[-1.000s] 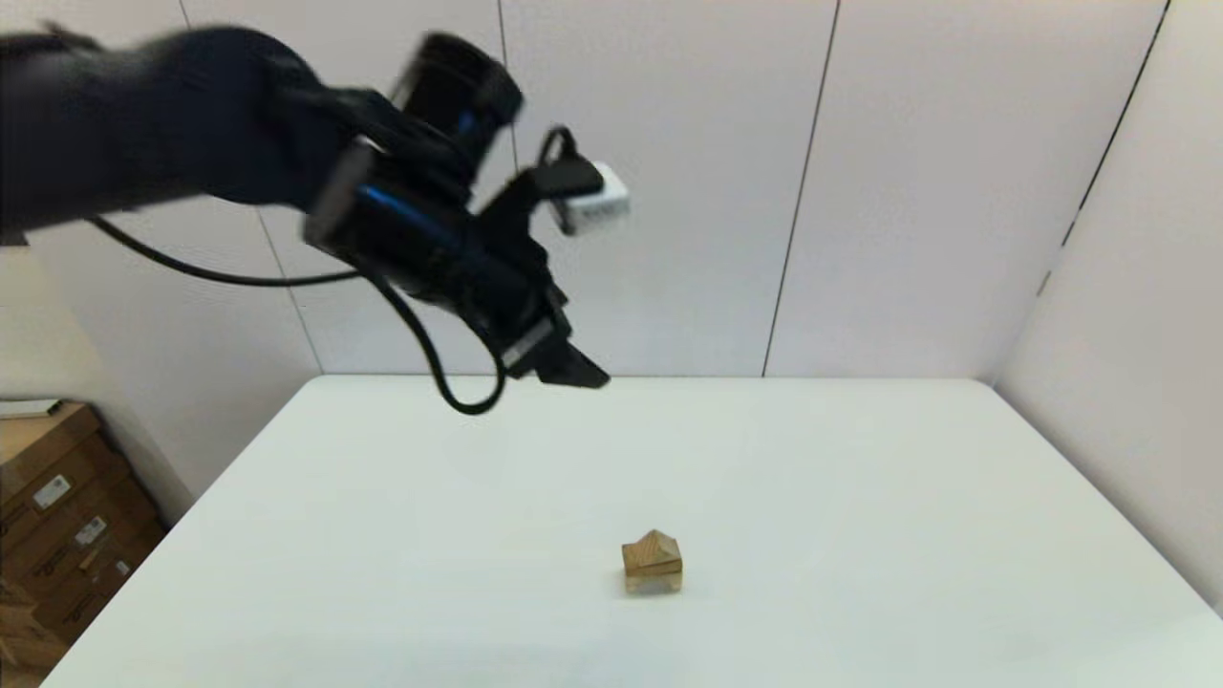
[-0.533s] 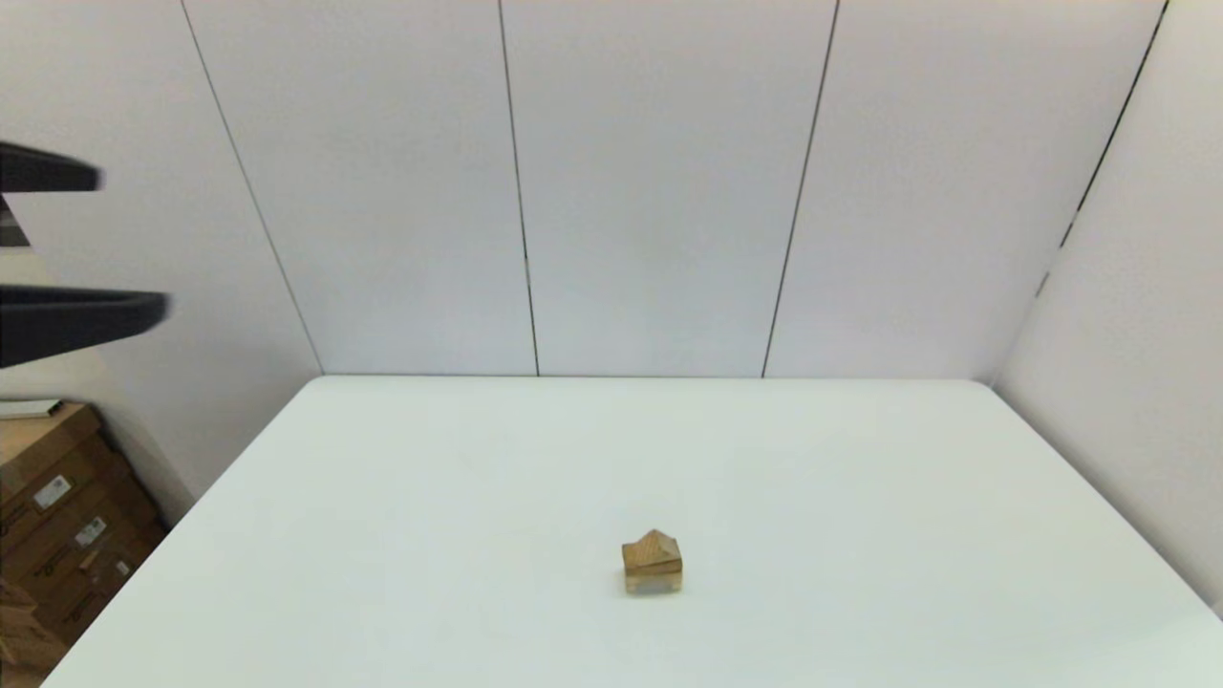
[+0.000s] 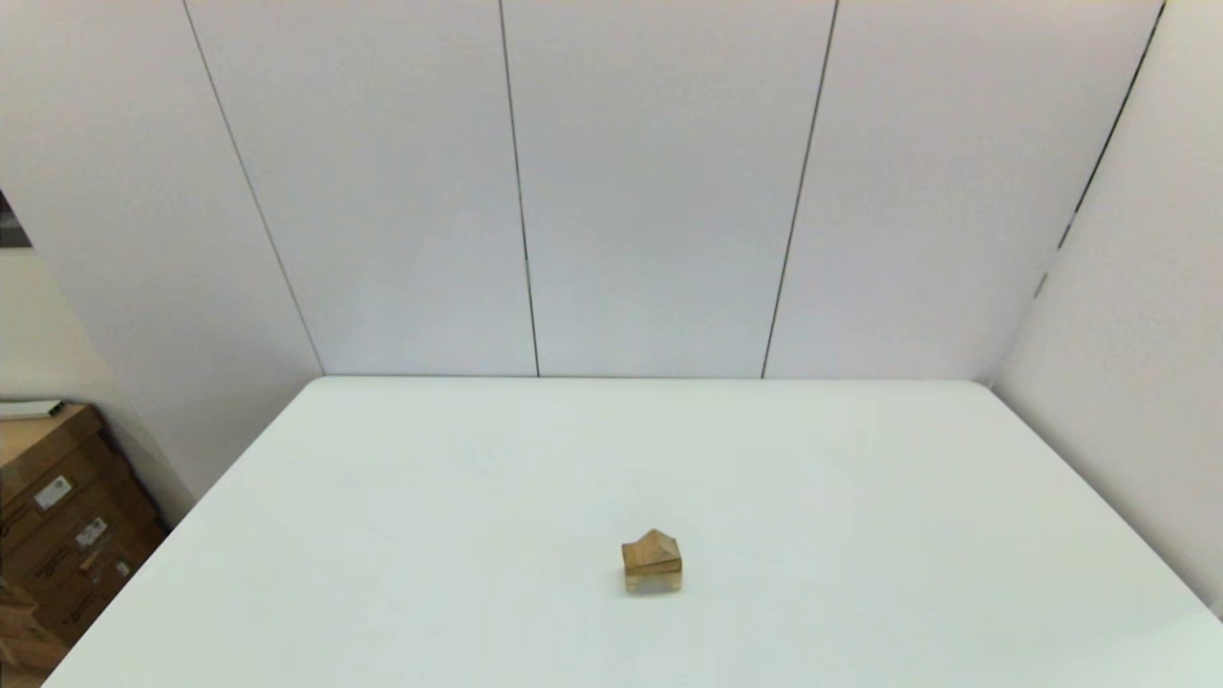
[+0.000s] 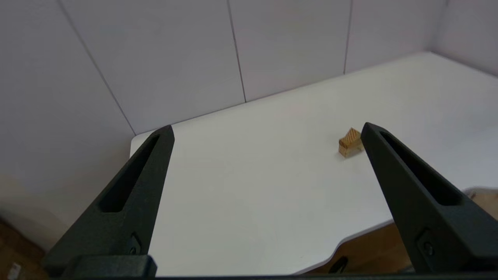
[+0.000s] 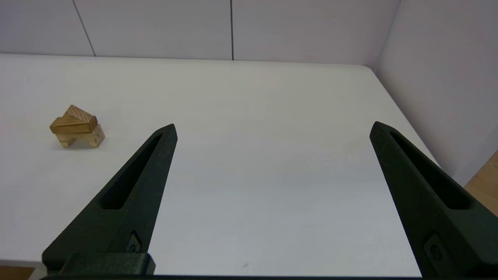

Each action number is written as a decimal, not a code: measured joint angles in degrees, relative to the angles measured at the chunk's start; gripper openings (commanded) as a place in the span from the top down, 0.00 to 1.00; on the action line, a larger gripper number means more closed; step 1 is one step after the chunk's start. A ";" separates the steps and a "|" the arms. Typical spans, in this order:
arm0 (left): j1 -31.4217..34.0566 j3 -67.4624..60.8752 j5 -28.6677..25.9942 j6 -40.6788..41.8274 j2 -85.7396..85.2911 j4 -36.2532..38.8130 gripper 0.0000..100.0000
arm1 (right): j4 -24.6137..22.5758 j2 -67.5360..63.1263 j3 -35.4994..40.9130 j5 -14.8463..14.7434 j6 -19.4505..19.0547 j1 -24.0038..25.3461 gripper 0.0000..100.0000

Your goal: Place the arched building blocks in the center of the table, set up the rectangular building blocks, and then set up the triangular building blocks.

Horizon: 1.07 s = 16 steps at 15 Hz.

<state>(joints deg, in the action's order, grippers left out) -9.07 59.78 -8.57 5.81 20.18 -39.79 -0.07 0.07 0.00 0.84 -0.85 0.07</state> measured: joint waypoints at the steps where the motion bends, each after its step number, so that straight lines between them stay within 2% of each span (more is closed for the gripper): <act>1: 1.91 -0.30 0.00 -0.45 -1.46 0.00 0.00 | 0.00 0.00 0.00 0.01 0.00 0.00 0.00; 4: 6.99 -2.93 -0.22 -0.67 -4.63 0.07 0.00 | 0.00 0.00 0.00 0.00 0.00 0.00 0.00; 10: 8.36 -20.89 -0.24 -0.98 -16.30 4.57 0.00 | 0.00 0.00 0.00 0.01 0.01 -0.02 0.00; 12: 8.45 -30.12 -0.20 -1.11 -18.42 11.54 0.00 | 0.00 0.00 0.00 0.04 0.00 0.00 0.00; 16: 8.45 -50.49 -0.20 -1.08 -19.97 32.77 0.00 | 0.00 0.00 0.00 0.01 0.00 0.00 0.00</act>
<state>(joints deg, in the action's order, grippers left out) -0.62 9.29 -8.77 4.73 0.21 -7.02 -0.07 0.07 0.00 0.85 -0.85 0.07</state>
